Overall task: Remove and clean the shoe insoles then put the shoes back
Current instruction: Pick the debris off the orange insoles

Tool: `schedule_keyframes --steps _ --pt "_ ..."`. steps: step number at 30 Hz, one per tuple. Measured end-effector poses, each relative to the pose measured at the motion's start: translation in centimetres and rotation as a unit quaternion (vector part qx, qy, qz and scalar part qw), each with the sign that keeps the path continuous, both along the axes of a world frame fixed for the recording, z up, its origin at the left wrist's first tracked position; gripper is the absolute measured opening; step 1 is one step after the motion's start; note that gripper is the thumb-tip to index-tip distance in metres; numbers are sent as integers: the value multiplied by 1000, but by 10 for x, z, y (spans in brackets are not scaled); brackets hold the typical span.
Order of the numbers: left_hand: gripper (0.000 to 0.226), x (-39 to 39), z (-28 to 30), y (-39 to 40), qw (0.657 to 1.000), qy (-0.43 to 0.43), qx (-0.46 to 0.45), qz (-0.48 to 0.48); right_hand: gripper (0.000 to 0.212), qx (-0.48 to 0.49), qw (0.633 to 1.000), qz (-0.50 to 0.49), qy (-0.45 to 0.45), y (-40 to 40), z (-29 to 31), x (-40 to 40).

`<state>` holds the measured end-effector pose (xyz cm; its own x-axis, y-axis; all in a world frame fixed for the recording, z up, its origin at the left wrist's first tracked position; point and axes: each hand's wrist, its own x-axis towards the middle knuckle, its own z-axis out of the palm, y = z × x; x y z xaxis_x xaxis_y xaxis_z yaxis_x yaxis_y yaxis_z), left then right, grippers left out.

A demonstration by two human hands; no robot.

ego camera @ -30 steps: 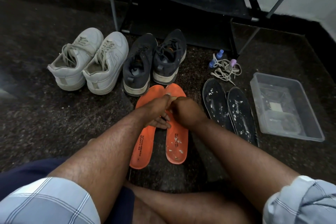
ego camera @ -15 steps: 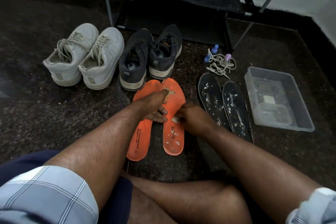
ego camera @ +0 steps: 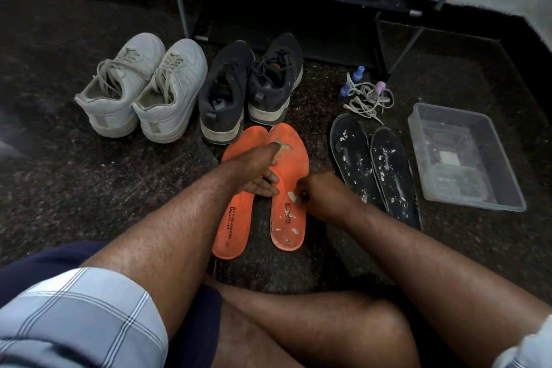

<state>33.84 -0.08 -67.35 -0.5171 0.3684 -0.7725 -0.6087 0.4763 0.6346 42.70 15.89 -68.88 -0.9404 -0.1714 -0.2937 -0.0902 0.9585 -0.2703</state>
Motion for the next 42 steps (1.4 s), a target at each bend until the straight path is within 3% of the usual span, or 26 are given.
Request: schedule_keyframes --steps 3,10,17,22,27,31,36,40,42 --pt "67 -1 1 0 1000 0 -3 -4 21 -17 1000 11 -20 0 3 5" --pt "59 -1 1 -4 999 11 -6 -46 20 -21 999 -20 25 -3 -2 0" --pt "58 0 1 -3 999 4 -9 -51 23 1 999 20 -26 -9 -2 4" --pt "60 1 1 -3 998 1 -8 -58 18 3 1000 2 15 -11 0 1" --pt "61 1 3 -2 998 -1 -10 -55 19 -20 999 5 -38 -15 -1 9" --pt "61 1 2 -2 998 0 -12 -56 23 -7 999 -41 20 -8 -1 1" --pt "61 1 4 -2 999 4 -12 -52 25 -15 1000 19 -12 -13 -3 7" --pt "61 2 3 -2 998 5 -12 -54 24 -19 998 -43 40 -3 -2 -2" --pt "61 2 3 -2 999 7 -13 -53 20 -14 999 -28 34 -4 -2 -2"
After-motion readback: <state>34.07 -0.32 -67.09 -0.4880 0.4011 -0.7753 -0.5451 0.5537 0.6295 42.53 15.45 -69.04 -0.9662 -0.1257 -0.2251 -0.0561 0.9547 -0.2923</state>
